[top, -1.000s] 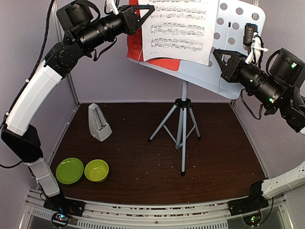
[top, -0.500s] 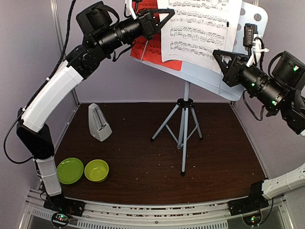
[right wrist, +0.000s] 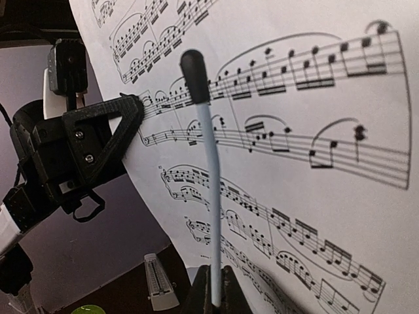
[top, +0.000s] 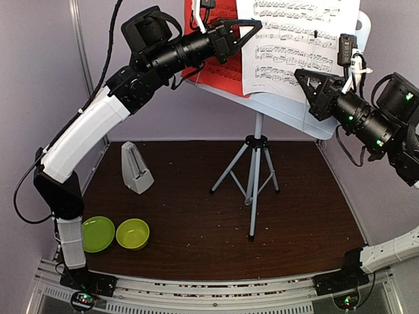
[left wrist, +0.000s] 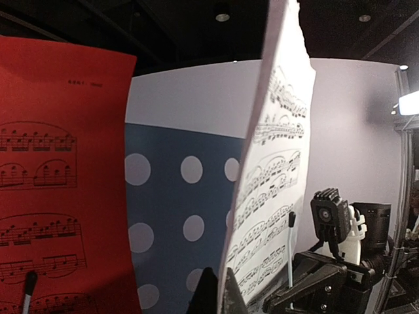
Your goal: Set up the instrument practice props
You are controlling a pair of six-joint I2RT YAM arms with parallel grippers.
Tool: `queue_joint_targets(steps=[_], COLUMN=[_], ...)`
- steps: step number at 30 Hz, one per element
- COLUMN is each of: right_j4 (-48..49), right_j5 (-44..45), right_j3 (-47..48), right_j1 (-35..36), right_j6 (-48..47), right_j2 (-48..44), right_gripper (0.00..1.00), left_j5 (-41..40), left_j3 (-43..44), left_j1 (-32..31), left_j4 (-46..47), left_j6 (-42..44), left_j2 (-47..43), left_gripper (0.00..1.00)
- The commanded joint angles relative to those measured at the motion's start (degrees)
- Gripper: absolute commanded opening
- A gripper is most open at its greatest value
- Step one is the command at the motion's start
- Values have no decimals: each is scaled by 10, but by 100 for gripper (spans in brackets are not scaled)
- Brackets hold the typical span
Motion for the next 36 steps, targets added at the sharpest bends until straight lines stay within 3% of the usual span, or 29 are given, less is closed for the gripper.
queue_joint_targets(steps=[1,10,18,25,36], right_j4=[12,17,17,16,15], right_j5=[-26,-42,-52,-50,-44], right_j3=[-6,-15,-22,-26,-26], right_j1=[-3,-6,-7,-7,-13], right_j6=[-4,0,-5,-5,-5], right_j2=[-13,-20,-25,-25,-27], right_gripper=[0,0,0,0,0], left_j5=[16,-1,-22,-19,-37], left_j3=[18,18,22,18,-120], left_j1=[-9,-11,-11,-11,-11], left_j4=[10,-19,-21,-25,-25], left_j6=[22,52,63,65,73], left_j2=[8,9,10,4,-85], left_gripper=[0,0,23,35,37])
